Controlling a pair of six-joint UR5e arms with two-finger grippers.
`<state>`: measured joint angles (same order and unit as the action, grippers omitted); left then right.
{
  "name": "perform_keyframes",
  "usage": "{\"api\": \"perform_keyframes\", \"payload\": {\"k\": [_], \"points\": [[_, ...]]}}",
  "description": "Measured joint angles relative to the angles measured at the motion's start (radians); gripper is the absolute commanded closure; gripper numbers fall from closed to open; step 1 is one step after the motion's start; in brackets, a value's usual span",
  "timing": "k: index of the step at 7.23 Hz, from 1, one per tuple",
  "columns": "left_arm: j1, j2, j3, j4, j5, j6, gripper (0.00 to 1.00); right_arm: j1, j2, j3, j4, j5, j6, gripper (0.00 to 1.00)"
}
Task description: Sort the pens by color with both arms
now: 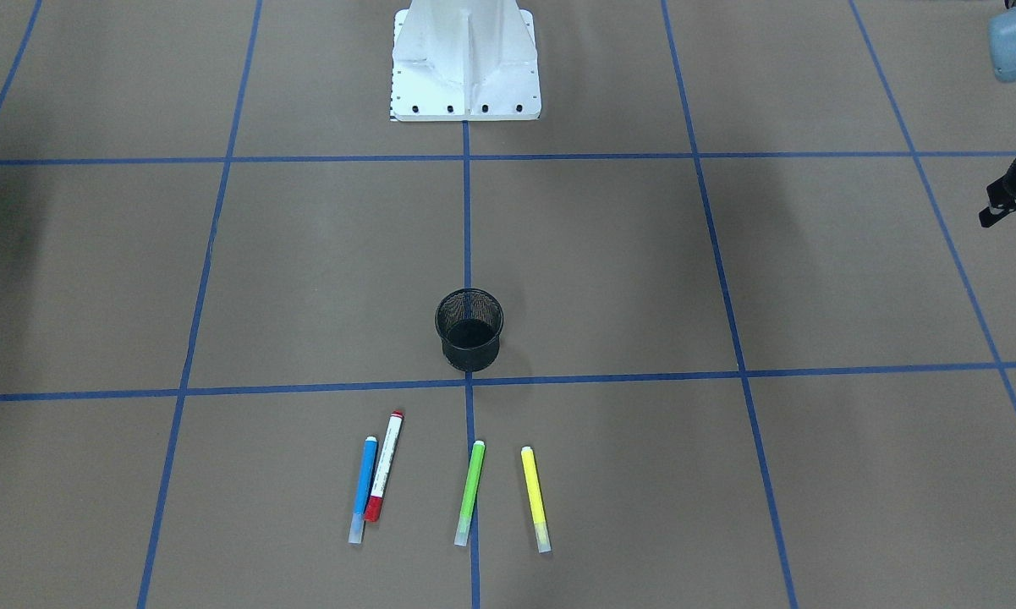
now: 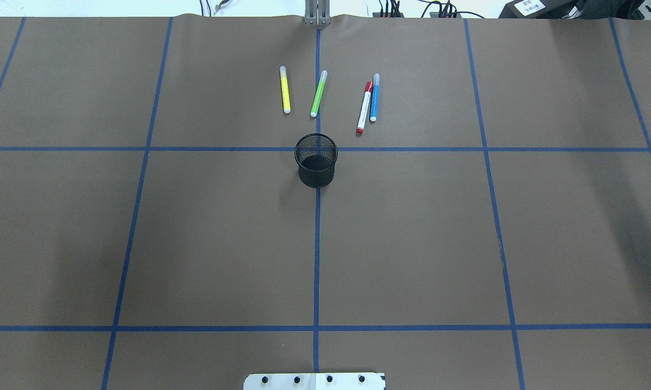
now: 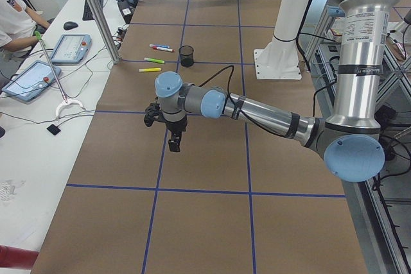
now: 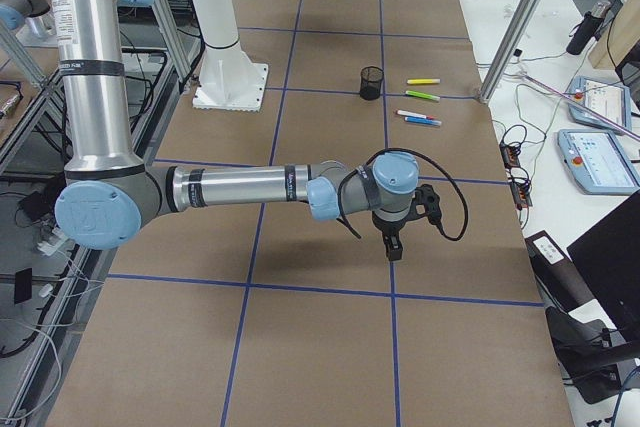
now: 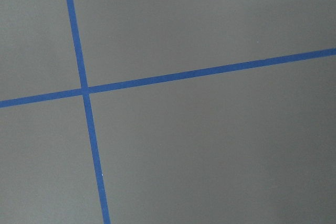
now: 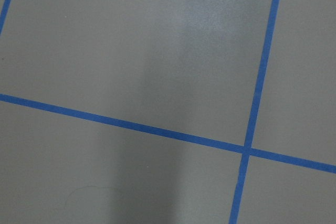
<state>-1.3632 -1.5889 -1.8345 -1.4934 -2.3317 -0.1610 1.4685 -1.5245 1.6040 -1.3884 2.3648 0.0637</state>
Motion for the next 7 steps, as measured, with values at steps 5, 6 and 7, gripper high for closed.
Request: {"api": "perform_keyframes", "payload": {"k": [5, 6, 7], "points": [[-0.015, 0.003, 0.013, -0.011, 0.004, 0.106, 0.0, -0.003, -0.068, 0.078, -0.066, -0.026, 0.002, 0.0], [-0.016, 0.002, 0.027, -0.007, 0.004, 0.117, 0.0, -0.003, -0.068, 0.082, -0.082, -0.01, 0.003, 0.0], [-0.019, 0.002, 0.053, -0.002, 0.001, 0.116, 0.0, -0.003, -0.068, 0.085, -0.089, 0.001, 0.004, 0.0]]}}
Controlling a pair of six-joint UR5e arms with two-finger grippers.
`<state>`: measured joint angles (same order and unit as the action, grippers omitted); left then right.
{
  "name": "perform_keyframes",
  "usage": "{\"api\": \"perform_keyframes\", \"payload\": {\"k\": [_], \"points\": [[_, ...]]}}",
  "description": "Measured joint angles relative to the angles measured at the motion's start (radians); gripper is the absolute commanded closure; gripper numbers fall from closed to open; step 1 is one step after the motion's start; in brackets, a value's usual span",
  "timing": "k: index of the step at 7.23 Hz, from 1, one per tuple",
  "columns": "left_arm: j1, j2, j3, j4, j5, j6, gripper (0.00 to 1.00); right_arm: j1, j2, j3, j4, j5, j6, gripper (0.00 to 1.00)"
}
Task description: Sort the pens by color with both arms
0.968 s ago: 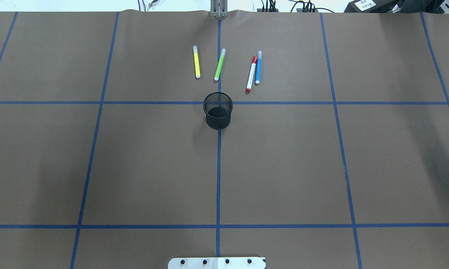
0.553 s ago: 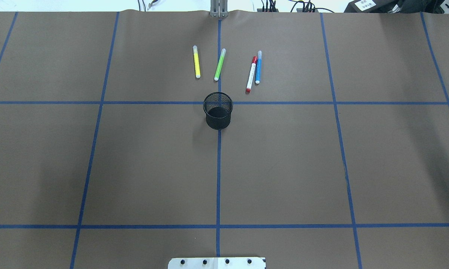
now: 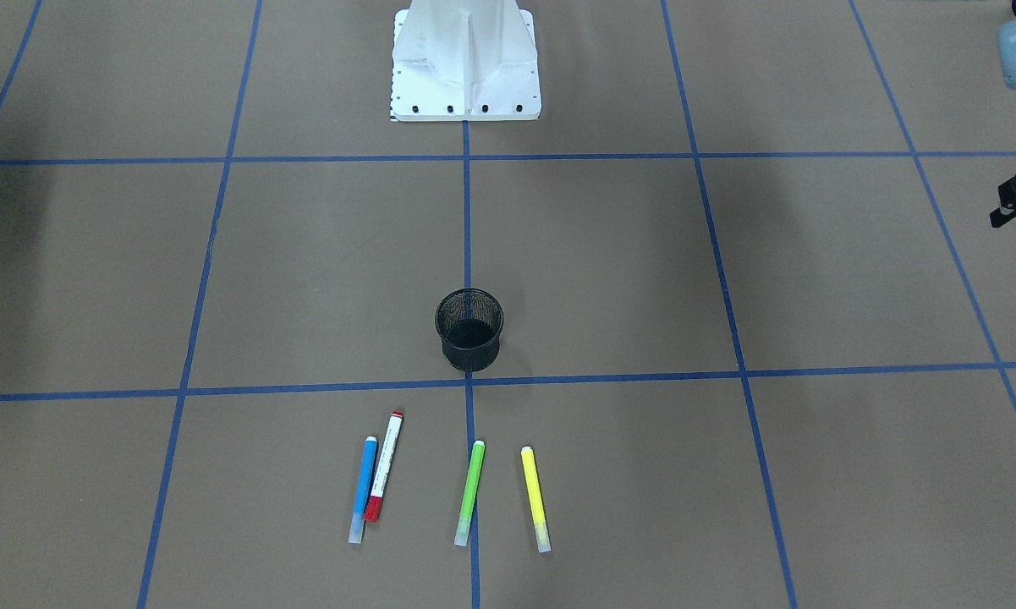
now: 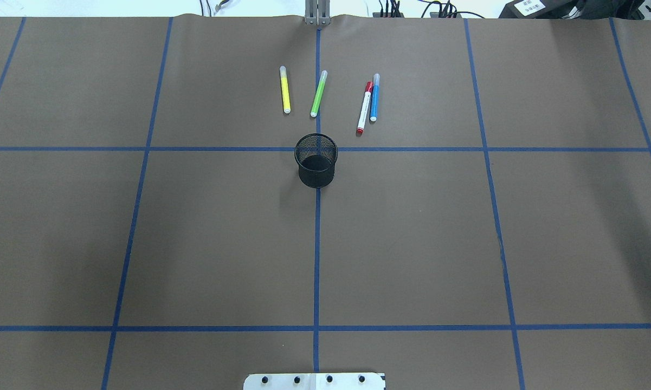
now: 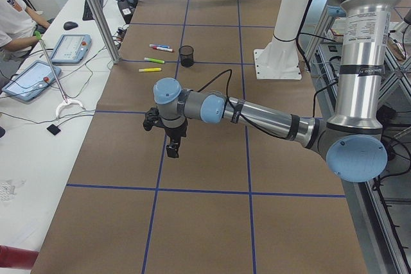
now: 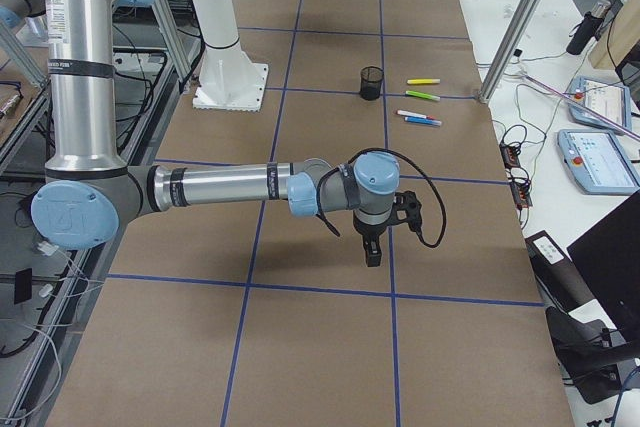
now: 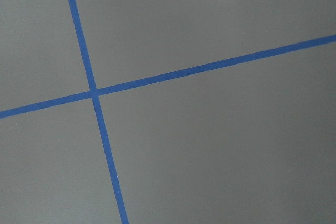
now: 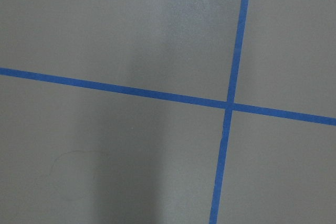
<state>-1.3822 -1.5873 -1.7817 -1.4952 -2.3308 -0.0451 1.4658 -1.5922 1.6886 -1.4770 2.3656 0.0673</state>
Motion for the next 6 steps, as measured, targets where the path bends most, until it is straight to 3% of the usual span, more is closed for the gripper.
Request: {"api": "perform_keyframes", "payload": {"k": [2, 6], "points": [[-0.037, -0.007, 0.082, -0.006, -0.007, -0.007, 0.0, 0.0, 0.0, 0.002, -0.002, 0.023, 0.0, 0.0], [-0.075, -0.012, 0.095, -0.01, -0.007, -0.009, 0.0, 0.001, -0.008, 0.008, 0.0, 0.03, 0.0, 0.0]]}}
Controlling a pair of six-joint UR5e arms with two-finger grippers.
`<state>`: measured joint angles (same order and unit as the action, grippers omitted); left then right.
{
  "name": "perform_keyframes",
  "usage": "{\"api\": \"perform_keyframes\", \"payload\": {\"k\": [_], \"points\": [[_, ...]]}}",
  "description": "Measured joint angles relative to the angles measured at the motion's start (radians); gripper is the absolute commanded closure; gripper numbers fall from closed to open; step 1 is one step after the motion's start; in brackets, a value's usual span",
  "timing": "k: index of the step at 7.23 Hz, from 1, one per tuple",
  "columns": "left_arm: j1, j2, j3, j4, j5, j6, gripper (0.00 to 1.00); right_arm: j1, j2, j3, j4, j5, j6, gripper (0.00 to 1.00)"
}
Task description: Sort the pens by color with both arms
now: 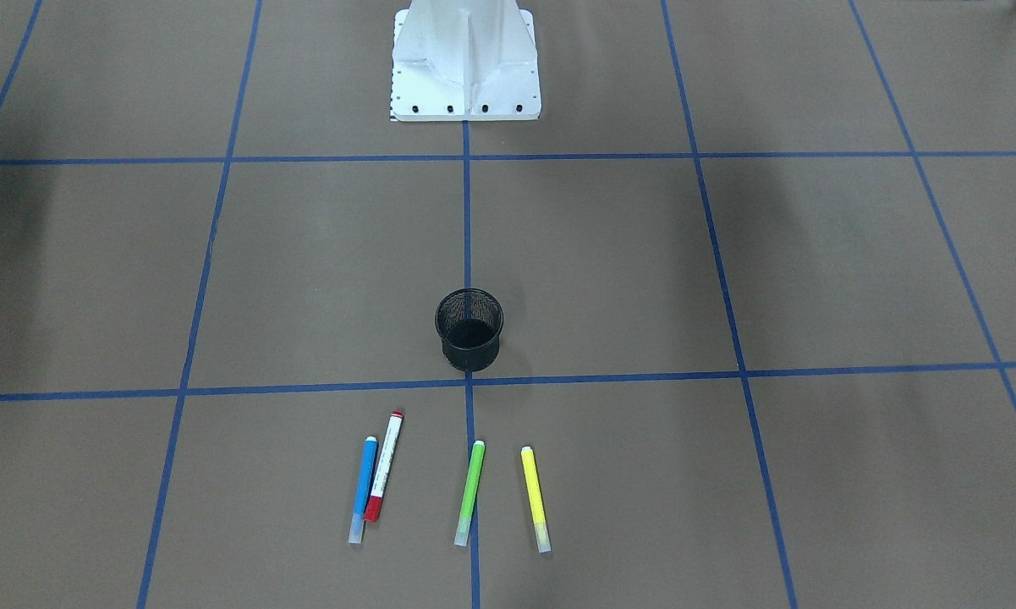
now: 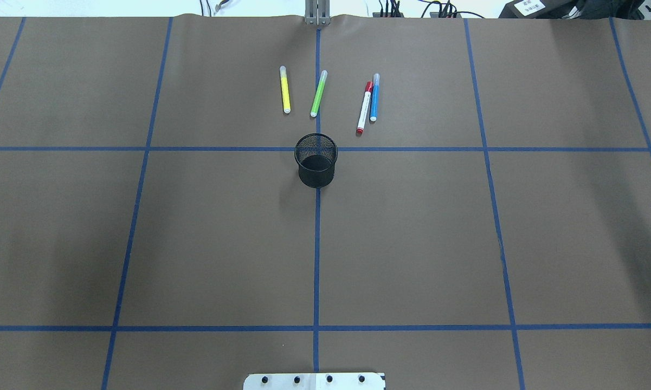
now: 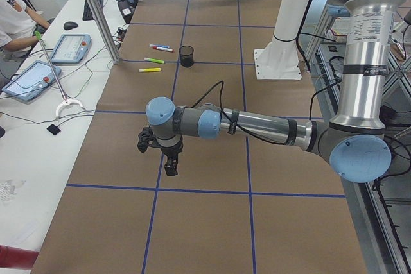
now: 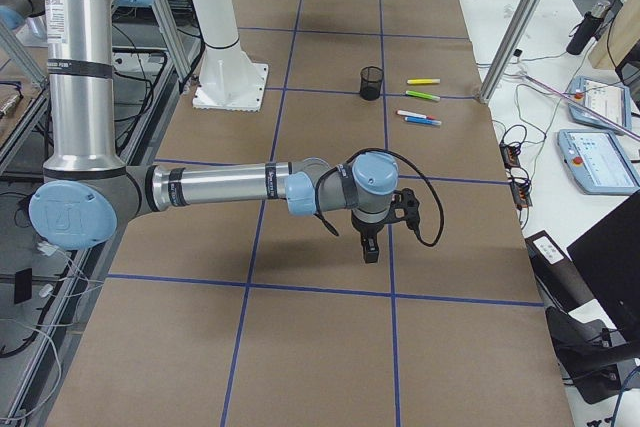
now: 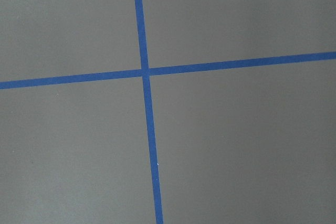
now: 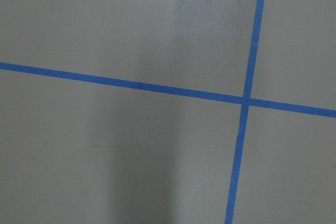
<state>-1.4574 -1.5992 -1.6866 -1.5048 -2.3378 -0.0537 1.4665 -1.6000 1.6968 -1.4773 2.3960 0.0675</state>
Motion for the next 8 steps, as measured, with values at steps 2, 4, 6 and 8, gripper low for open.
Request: {"api": "perform_keyframes", "payload": {"k": [2, 4, 6, 8], "points": [[-0.018, 0.0, -0.004, 0.0, 0.0, 0.0, 0.0, 0.0, 0.002, 0.001, 0.0, -0.002, 0.0, 0.0], [-0.024, 0.0, -0.005, -0.002, 0.0, 0.001, 0.0, -0.004, 0.008, -0.001, -0.001, -0.014, -0.001, 0.0], [-0.025, -0.002, -0.004, -0.003, 0.0, 0.001, 0.0, -0.018, 0.011, -0.006, -0.002, -0.047, -0.001, 0.0], [-0.025, -0.004, -0.006, -0.004, 0.0, 0.001, 0.0, -0.022, 0.009, -0.008, -0.003, -0.061, -0.002, 0.0]]}}
